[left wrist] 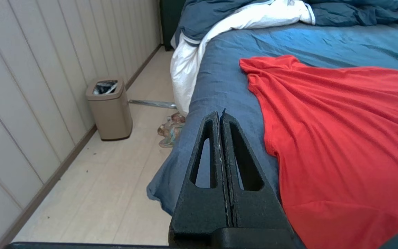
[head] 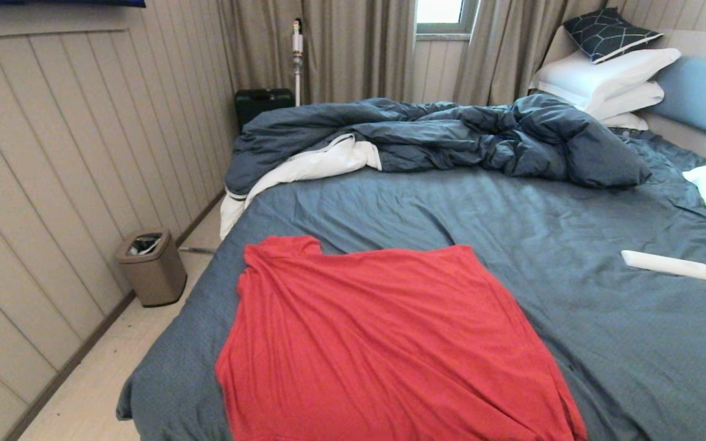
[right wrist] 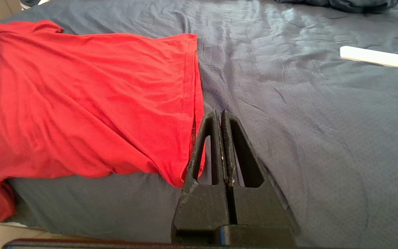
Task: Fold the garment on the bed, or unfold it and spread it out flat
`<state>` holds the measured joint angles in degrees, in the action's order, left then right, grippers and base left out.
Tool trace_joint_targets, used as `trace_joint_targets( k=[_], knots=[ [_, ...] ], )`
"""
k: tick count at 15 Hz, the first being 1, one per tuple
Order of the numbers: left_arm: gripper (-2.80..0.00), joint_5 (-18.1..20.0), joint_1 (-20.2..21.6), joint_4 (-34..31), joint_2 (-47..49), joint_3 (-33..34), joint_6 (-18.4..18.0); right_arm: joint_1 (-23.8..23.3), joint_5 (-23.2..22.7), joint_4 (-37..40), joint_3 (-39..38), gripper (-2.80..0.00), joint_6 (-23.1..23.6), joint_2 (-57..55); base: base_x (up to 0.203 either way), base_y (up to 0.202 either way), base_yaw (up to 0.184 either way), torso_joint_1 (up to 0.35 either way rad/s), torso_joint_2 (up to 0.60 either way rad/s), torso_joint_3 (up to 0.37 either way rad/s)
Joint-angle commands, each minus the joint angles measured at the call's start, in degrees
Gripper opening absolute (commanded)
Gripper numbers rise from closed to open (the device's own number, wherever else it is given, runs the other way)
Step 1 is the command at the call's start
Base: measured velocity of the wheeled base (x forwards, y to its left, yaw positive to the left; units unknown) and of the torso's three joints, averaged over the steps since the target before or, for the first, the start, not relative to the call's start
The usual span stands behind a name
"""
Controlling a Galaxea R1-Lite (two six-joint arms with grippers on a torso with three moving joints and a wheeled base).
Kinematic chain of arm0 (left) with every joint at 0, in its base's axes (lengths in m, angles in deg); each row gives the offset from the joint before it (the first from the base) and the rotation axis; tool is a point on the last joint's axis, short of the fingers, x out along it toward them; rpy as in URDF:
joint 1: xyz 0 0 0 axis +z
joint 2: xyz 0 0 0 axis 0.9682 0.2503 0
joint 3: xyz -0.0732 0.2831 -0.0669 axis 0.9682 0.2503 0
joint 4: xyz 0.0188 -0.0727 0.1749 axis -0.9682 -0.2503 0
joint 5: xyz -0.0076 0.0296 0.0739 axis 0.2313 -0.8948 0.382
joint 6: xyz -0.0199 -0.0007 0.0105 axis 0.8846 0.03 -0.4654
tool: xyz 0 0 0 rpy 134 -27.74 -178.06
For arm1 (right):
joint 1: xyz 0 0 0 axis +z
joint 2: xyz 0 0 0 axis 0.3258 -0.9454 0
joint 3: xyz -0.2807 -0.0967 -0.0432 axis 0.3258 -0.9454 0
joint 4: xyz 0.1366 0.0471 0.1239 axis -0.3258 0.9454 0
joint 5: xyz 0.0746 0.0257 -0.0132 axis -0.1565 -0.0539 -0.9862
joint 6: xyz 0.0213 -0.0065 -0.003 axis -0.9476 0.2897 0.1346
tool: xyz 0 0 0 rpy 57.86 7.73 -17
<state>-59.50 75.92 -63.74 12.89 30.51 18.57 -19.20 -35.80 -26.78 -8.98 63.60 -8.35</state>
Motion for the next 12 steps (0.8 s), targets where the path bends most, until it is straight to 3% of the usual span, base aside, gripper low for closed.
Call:
trace_joint_targets(
  k=[1,12],
  knots=[
    [-2.80,0.00,0.02,0.06,0.00,0.00,0.04,0.01,-0.02,0.00,0.00,-2.80,0.02,-0.10,0.000,0.000,0.000,0.000,0.00,0.000],
    [-2.80,0.00,0.02,0.13,0.00,0.00,0.04,0.01,-0.02,0.00,0.00,-2.80,0.02,-0.10,0.000,0.000,0.000,0.000,0.00,0.000]
  ],
)
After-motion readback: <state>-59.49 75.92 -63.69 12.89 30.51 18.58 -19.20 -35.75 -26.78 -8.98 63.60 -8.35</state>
